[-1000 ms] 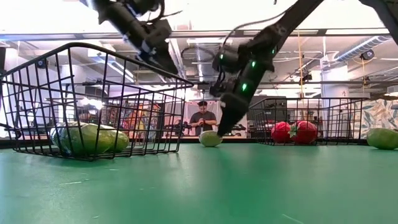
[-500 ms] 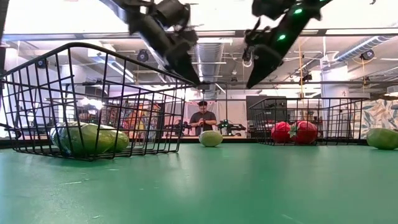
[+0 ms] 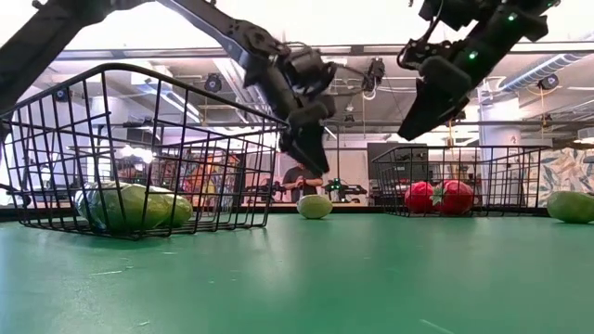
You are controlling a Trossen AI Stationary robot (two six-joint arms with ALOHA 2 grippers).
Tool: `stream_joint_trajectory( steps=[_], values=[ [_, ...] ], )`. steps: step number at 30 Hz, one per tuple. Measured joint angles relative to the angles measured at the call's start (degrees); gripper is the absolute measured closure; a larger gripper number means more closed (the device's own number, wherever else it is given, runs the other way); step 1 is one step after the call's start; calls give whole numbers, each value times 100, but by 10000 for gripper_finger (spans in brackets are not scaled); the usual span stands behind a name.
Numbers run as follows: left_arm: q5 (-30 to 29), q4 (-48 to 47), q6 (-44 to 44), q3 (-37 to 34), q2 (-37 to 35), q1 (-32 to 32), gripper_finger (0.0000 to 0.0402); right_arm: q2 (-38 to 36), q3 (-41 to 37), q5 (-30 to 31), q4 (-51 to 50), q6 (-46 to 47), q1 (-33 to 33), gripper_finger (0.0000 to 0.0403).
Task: Sort produce into baskets
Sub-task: Put the left lime into the gold metal wire basket
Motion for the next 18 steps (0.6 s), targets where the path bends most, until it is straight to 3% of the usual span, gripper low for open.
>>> stream_joint_trajectory(
  steps=[10, 18],
  values=[
    [103, 18, 438, -83, 323, 56, 105, 0, 0, 5, 247, -58, 78, 26],
    [-32, 47, 592, -83, 524, 67, 95, 0, -2, 6, 277, -51, 80, 26]
  ],
)
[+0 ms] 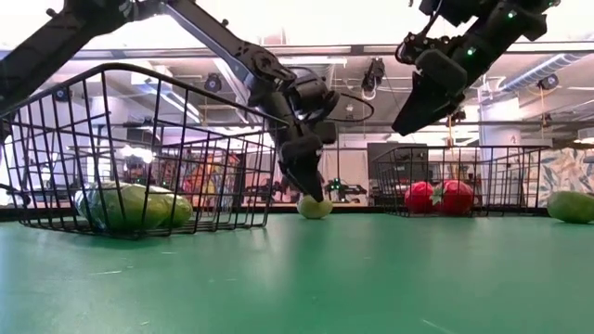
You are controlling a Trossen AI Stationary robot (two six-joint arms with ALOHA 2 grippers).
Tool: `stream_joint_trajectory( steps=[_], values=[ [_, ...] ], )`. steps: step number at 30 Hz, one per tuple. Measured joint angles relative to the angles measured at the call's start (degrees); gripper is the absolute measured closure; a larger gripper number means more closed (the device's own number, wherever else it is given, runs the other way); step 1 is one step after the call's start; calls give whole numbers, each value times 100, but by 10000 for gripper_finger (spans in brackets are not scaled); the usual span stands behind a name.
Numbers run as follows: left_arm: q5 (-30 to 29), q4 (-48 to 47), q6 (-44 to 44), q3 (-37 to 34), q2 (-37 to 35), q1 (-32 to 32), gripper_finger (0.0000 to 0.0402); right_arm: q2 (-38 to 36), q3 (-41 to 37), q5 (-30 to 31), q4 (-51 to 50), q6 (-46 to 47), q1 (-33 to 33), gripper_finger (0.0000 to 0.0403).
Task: Sort produce into baskets
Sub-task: Put the left lime into the gold metal wire basket
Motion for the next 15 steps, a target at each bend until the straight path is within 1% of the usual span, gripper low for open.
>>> stream_joint_trajectory(
  steps=[2, 6, 12, 15],
  values=[
    [-313, -16, 30, -7, 44, 1, 95, 0, 1, -2, 2, 43, 0, 26],
    [-448, -42, 41, -7, 54, -2, 100, 0, 1, -2, -4, 143, 0, 26],
    [-786, -246, 679, -88, 54, -48, 130, 0, 2, -2, 2, 156, 0, 26],
    [-830, -218, 801, -92, 54, -44, 145, 0, 1, -2, 8, 188, 0, 26]
  ],
)
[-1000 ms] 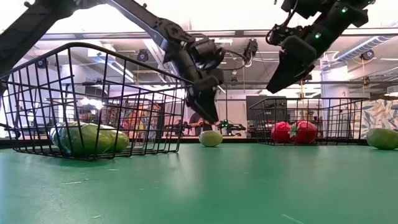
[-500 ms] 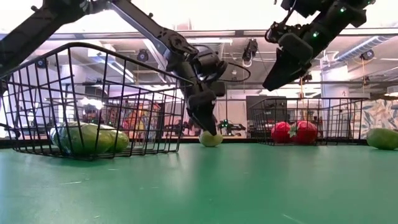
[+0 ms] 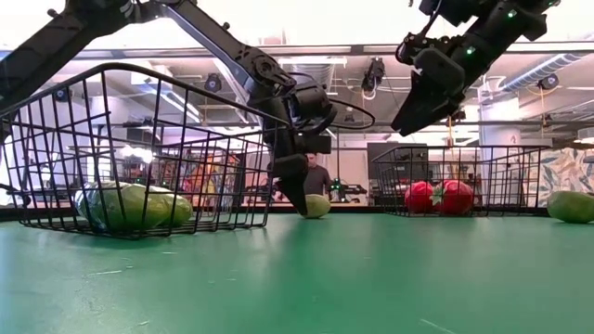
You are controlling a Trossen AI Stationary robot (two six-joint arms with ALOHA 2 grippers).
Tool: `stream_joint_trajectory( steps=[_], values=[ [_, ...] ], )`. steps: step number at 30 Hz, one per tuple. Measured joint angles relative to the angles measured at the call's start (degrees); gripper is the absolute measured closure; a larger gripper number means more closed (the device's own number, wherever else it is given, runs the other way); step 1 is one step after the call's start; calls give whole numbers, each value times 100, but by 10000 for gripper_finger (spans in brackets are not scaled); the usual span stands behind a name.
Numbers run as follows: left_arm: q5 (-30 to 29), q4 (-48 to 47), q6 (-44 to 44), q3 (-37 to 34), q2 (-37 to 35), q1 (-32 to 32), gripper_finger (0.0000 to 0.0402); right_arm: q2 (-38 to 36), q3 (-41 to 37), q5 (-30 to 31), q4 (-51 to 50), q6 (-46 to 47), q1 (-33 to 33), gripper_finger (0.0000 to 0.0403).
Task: Sort produce into baskets
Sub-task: Put the left lime into the gold metal wire basket
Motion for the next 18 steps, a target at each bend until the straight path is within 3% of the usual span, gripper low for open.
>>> stream_joint_trajectory(
  steps=[14, 18],
  values=[
    [252, 340, -49, 0, -42, 0, 256, 2, 1, 1, -306, 111, 0, 26],
    [324, 253, -302, 0, -224, -13, 265, 2, -54, 0, -383, 183, -2, 26]
  ],
)
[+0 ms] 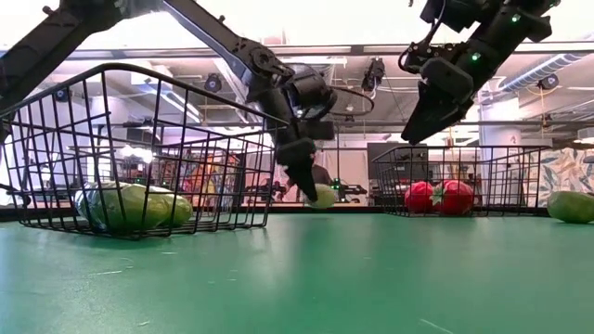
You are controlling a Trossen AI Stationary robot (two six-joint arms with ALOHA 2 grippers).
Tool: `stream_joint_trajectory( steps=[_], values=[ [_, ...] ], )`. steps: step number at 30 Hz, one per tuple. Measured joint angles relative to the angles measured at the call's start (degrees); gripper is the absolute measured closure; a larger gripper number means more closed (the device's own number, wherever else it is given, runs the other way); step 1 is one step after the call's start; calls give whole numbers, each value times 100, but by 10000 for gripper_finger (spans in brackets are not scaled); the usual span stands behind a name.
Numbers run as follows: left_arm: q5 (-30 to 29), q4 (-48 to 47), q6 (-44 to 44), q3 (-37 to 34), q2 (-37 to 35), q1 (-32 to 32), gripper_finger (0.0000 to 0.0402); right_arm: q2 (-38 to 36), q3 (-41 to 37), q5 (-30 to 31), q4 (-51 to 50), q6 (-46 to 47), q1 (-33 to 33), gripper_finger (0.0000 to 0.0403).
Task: Sort produce into baskets
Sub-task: Put the left lime into the gold metal wire basket
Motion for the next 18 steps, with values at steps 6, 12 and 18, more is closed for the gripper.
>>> stream_joint_trajectory(
  steps=[6, 12, 18],
  values=[
    [4, -369, -285, -44, -587, -97, 268, 0, -4, 0, -41, 75, 0, 26],
    [-47, -407, -591, -661, -1823, -108, 271, 0, -4, -5, -39, 216, 1, 26],
    [-408, -27, -1082, -1999, -3556, 223, 272, 36, -4, -3, -38, 280, 0, 26]
  ],
)
